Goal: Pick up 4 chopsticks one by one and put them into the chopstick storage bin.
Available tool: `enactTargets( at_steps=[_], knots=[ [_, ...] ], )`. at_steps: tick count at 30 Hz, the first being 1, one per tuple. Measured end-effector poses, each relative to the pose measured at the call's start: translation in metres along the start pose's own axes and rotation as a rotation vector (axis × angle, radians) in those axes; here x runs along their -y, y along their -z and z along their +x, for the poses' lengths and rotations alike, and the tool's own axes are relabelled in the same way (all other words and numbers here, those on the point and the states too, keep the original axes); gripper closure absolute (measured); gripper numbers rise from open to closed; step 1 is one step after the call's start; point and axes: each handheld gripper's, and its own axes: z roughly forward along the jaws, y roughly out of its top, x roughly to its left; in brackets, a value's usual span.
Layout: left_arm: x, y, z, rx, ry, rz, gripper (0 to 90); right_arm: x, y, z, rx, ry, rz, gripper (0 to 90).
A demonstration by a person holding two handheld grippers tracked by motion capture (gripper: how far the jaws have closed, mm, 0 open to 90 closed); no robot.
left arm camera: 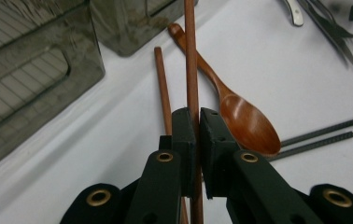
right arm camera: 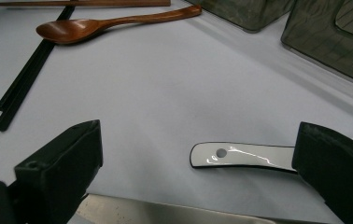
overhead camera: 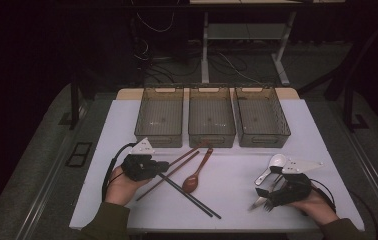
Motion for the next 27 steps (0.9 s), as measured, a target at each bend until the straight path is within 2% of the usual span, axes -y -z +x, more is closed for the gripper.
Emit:
enactTargets(
  at_steps=[12,18,25,27],
  knots=[
    [-0.015,-0.004,0.007,-0.013,0.031,0.007,84.1,0.0,0.001,0.0,0.001,-0.004,-0.007,1.9],
    [-0.024,-0.003,0.011,0.016,0.024,-0.007,84.0,0.0,0.001,-0.001,0.001,-0.008,-0.009,1.8],
    [-0.026,0.001,0.013,0.035,0.021,-0.023,84.2,0.0,0.001,-0.001,0.001,-0.008,-0.008,1.8],
    [-0.028,0.003,0.012,0.03,0.016,-0.029,84.2,0.0,0.001,-0.001,0.002,-0.008,-0.009,1.9]
  ],
)
